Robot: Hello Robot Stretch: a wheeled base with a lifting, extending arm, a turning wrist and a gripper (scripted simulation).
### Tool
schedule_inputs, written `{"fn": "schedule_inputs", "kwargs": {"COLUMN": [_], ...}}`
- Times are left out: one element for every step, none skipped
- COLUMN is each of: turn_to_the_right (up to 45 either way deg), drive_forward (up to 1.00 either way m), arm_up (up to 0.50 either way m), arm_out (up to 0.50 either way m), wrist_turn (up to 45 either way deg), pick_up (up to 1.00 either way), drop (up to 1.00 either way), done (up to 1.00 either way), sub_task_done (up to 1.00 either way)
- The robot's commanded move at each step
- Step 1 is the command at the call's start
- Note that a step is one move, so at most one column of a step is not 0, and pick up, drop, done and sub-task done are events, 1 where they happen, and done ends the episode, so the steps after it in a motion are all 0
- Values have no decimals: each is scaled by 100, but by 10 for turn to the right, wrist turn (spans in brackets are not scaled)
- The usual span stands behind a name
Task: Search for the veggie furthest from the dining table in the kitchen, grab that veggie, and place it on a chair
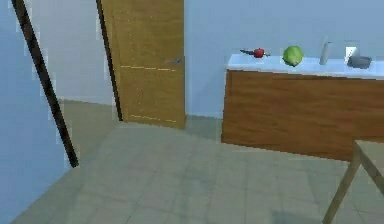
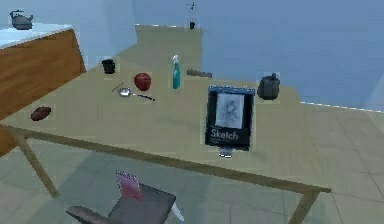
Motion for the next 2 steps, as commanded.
{"fn": "schedule_inputs", "kwargs": {"turn_to_the_right": [0, 210], "drive_forward": [75, 0], "arm_up": [0, 0], "arm_out": [0, 0], "wrist_turn": [0, 0], "pick_up": [0, 0], "drop": [0, 0], "done": [0, 0], "sub_task_done": [0, 0]}}
